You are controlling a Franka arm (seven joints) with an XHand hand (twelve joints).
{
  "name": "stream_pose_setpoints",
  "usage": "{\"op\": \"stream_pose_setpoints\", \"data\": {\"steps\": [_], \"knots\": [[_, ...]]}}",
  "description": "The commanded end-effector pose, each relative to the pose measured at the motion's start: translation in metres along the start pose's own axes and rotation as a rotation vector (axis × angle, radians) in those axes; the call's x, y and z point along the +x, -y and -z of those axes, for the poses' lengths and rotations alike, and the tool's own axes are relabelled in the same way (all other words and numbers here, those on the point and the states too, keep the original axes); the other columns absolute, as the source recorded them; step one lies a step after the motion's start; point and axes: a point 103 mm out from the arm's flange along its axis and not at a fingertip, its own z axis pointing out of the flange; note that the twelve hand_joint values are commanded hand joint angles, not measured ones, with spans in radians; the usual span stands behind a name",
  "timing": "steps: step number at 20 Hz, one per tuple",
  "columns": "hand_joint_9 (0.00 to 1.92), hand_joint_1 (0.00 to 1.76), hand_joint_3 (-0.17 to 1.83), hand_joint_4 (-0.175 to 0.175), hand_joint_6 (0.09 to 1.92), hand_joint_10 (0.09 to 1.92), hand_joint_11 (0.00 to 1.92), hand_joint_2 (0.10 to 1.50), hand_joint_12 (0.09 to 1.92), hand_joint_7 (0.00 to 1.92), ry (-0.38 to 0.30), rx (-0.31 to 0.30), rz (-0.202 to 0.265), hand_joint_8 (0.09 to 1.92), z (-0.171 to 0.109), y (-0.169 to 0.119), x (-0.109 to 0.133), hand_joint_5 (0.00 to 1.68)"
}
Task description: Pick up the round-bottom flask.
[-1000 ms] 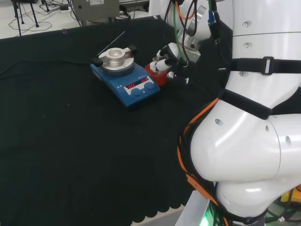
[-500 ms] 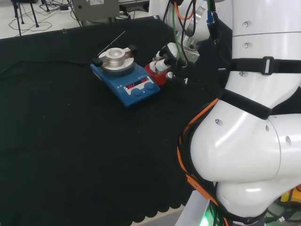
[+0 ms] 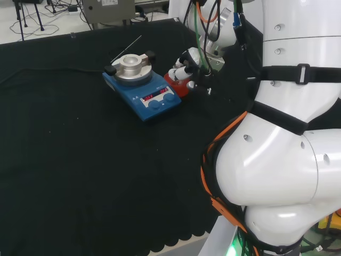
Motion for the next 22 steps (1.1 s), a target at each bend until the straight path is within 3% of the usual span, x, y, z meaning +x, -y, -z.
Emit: {"op": "stream_pose_setpoints", "data": {"steps": [1,11,13,14,15,17,20,22], "knots": [[0.62,0.95,0.57,-0.041,0.62,0.61,0.19,0.65,1.33,0.54,0.001,-0.009,-0.003,0.59,-0.0002,-0.0009,-0.0006,0.76],[0.66,0.98,0.60,-0.052,0.68,0.61,0.22,0.69,1.33,0.57,0.010,-0.028,0.001,0.60,-0.0003,-0.0027,0.0042,0.98],[0.67,1.03,0.38,0.096,0.79,0.61,0.23,0.84,1.33,0.58,0.013,-0.039,0.001,0.61,0.0002,-0.0024,0.0053,1.05],[0.68,1.05,0.30,0.135,0.80,0.60,0.23,0.89,1.33,0.59,0.017,-0.048,-0.002,0.61,0.0002,-0.0019,0.0060,1.08],[0.69,1.06,0.26,0.153,0.80,0.60,0.25,0.92,1.32,0.60,0.017,-0.053,-0.005,0.60,0.0005,-0.0017,0.0064,1.10],[0.72,1.08,0.30,0.147,0.79,0.58,0.27,0.89,1.31,0.62,0.023,-0.067,-0.007,0.59,0.0013,-0.0015,0.0070,1.13],[0.77,1.10,0.58,0.118,0.86,0.54,0.32,0.75,1.30,0.67,0.025,-0.077,-0.006,0.56,0.0037,-0.0015,0.0077,1.15],[0.78,1.11,0.65,0.111,0.88,0.54,0.34,0.71,1.30,0.68,0.024,-0.078,-0.004,0.56,0.0068,-0.0015,0.0085,1.16]]}}
